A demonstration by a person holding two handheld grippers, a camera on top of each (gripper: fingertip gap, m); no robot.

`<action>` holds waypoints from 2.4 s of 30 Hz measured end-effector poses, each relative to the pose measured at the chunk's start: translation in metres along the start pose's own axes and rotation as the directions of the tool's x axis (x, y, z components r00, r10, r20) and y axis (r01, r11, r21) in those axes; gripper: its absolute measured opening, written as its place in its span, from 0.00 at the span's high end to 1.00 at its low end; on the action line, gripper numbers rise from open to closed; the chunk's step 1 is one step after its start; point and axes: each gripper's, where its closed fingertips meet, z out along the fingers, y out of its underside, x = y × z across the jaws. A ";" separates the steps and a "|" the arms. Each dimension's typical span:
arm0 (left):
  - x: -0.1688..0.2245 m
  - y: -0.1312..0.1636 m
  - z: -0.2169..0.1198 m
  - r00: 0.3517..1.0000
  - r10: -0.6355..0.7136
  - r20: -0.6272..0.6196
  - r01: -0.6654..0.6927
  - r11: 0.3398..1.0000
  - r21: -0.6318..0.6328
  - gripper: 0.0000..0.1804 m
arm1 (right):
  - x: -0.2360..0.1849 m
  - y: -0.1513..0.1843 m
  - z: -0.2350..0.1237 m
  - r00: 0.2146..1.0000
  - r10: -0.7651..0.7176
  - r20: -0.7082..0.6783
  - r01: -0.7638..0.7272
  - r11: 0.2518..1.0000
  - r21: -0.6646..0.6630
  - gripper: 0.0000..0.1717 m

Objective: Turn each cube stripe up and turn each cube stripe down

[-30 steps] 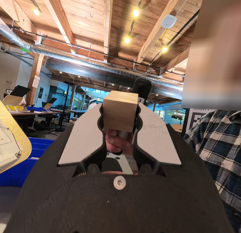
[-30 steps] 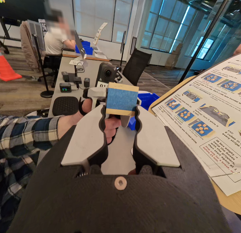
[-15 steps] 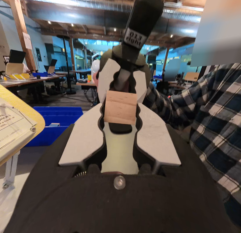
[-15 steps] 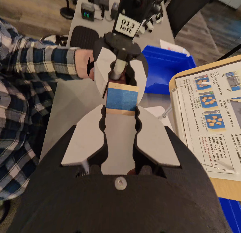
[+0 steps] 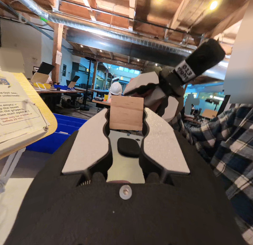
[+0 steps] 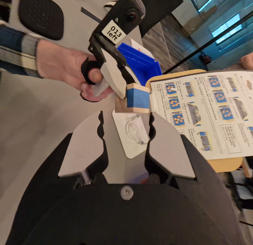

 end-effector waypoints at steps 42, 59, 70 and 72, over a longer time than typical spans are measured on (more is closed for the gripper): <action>-0.086 0.092 -0.007 0.947 0.266 0.182 -0.219 0.945 -0.242 0.98 | 0.095 0.382 -0.054 0.905 0.279 0.320 0.031 0.709 -0.705 0.75; -0.097 0.095 -0.010 0.956 0.243 0.166 -0.203 0.952 -0.228 0.98 | 0.085 0.440 -0.022 0.854 0.327 0.404 0.105 0.653 -0.750 0.63; -0.095 0.086 -0.011 0.938 0.270 0.217 -0.226 0.952 -0.208 1.00 | 0.106 0.249 -0.085 0.999 0.036 -0.001 -0.032 0.875 -0.483 0.90; -0.093 0.090 -0.010 0.934 0.287 0.215 -0.237 0.944 -0.230 1.00 | 0.083 0.228 -0.089 0.996 0.047 -0.072 -0.073 0.899 -0.433 0.99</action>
